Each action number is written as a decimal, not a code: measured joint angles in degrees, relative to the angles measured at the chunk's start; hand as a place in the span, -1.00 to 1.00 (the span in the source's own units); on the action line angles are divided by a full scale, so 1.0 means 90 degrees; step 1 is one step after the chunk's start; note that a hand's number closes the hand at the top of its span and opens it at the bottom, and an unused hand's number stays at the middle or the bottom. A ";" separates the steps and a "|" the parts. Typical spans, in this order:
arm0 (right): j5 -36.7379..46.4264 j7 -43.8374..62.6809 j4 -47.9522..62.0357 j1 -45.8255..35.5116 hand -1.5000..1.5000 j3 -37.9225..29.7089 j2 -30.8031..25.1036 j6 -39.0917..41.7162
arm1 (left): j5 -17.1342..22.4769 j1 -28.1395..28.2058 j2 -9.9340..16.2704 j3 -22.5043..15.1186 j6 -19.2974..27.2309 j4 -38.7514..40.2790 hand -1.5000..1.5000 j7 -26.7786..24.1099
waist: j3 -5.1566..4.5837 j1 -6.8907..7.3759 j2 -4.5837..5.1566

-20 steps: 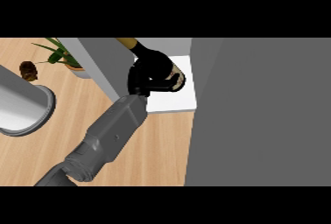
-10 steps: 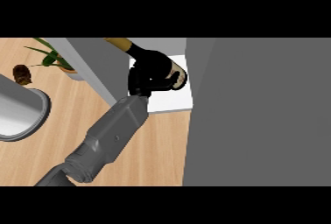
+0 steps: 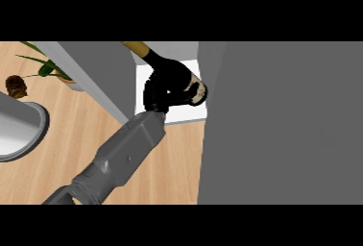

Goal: Pick up the wine, place it into the cabinet and close the cabinet

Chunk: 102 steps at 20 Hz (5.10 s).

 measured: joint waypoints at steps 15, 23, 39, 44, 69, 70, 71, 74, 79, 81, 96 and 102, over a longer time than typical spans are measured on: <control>-0.0067 -0.0073 -0.0005 0.0054 -1.00 -0.0010 -0.0059 0.0111 | 0.1165 -0.0109 0.0036 -0.0288 0.0442 -0.0233 -1.00 -0.0703 | 0.0002 -0.0092 0.0024; -0.0093 -0.0009 -0.0017 0.0010 -1.00 -0.0022 -0.0064 0.0082 | 0.1338 -0.0344 0.0035 -0.0702 0.0756 0.0042 -1.00 -0.0679 | 0.0005 -0.0066 0.0024; -0.0066 -0.0090 0.0118 0.0069 -1.00 -0.0052 -0.0042 0.0074 | 0.1322 -0.0498 0.0037 -0.1504 0.1156 -0.0266 -1.00 -0.1161 | 0.0005 0.0117 -0.0021; 0.0010 -0.0013 0.0162 -0.0034 -1.00 0.0018 -0.0001 -0.0007 | 0.1494 -0.0369 0.0048 -0.1659 0.1151 -0.0602 -1.00 -0.1348 | 0.0005 0.0210 -0.0046; 0.0243 0.0488 -0.0444 0.0199 -1.00 -0.0006 -0.0049 -0.0384 | 0.0676 0.0936 0.0056 -0.2232 0.1347 -0.2315 -1.00 -0.1831 | 0.0011 0.0755 -0.0189; 0.0260 0.0451 -0.0369 0.0167 -1.00 -0.0023 -0.0052 -0.0381 | 0.0550 0.0982 0.0053 -0.2173 0.1365 -0.2379 -1.00 -0.1812 | 0.0012 0.0767 -0.0191; 0.0208 0.0375 -0.0359 0.0241 -1.00 -0.0064 -0.0074 -0.0321 | 0.0444 0.1069 0.0155 -0.2152 0.1409 -0.2613 -1.00 -0.1771 | 0.0012 0.0784 -0.0195; 0.0109 0.0349 -0.0463 0.0420 -1.00 -0.0108 -0.0109 -0.0248 | 0.0074 0.1362 0.0310 -0.2129 0.1476 -0.3148 -1.00 -0.1644 | 0.0014 0.0801 -0.0201; 0.0081 0.0582 -0.0692 0.0404 -1.00 -0.0165 -0.0166 -0.0336 | -0.0482 0.1992 0.0813 -0.2312 0.1452 -0.4230 -1.00 -0.1437 | 0.0013 0.0827 -0.0210; 0.0117 0.0472 -0.0625 0.0440 -1.00 -0.0203 -0.0177 -0.0305 | -0.0645 0.2242 0.1189 -0.2348 0.1394 -0.4740 -1.00 -0.1279 | 0.0012 0.0840 -0.0212; -0.0283 0.0304 -0.0625 0.0630 1.00 -0.0070 -0.0768 0.0766 | -0.1602 0.3975 0.3549 -0.2326 0.0954 -0.8197 1.00 -0.0544 | 0.0015 0.0865 -0.0217; -0.0418 0.0645 -0.0673 0.0759 1.00 0.0515 -0.0741 0.0957 | -0.1617 0.4818 0.4554 -0.1987 0.0509 -0.9163 1.00 -0.0558 | 0.0012 0.0869 -0.0223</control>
